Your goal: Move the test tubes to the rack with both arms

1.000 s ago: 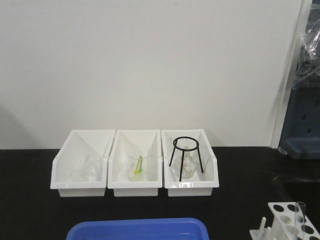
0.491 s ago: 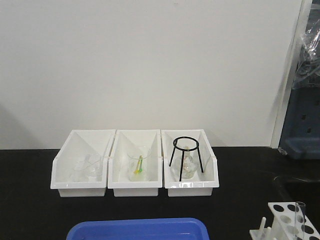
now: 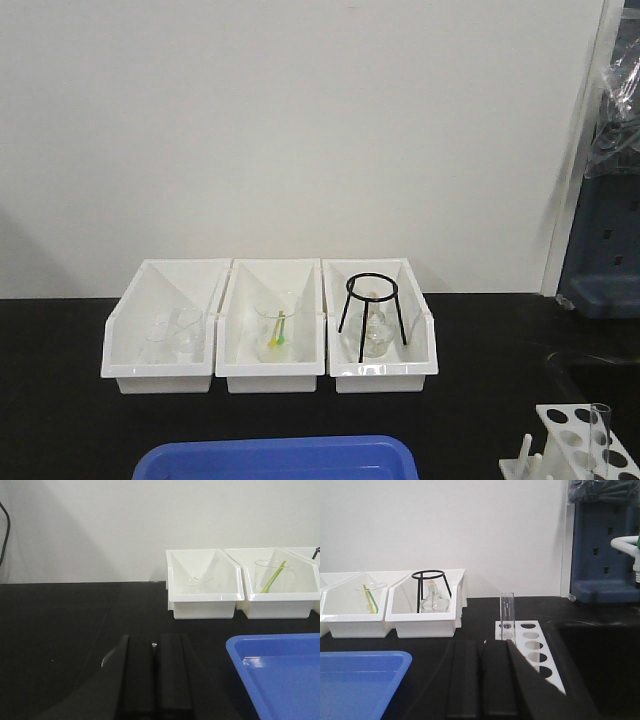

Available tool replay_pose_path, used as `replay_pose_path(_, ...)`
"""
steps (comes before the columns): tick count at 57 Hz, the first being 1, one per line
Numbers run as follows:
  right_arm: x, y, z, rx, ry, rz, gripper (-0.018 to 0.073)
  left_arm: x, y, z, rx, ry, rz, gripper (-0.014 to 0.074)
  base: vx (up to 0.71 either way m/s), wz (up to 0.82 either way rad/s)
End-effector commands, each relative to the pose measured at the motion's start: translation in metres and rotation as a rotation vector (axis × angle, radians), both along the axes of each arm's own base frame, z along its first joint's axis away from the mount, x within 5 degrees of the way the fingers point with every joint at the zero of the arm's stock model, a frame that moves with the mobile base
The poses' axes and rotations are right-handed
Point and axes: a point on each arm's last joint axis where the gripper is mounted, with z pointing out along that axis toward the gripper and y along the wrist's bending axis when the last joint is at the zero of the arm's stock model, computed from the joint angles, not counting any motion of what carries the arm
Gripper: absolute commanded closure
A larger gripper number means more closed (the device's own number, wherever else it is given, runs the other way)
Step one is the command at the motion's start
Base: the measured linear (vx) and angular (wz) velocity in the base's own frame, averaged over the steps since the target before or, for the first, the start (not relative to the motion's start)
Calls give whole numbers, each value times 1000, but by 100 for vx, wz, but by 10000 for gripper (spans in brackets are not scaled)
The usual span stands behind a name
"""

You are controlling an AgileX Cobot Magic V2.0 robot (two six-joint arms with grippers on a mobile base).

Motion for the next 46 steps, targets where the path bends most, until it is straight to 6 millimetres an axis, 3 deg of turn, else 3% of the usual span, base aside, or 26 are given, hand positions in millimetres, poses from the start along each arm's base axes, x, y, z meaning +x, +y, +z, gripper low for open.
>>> replay_pose_path(1, -1, 0, 3, 1, -79, -4, 571, -2, -1, 16, 0, -118, -8, 601, 0, 0)
replay_pose_path(46, -1, 0, 3, 1, -76, -4, 571, -2, -1, 16, 0, -118, -8, 601, 0, 0)
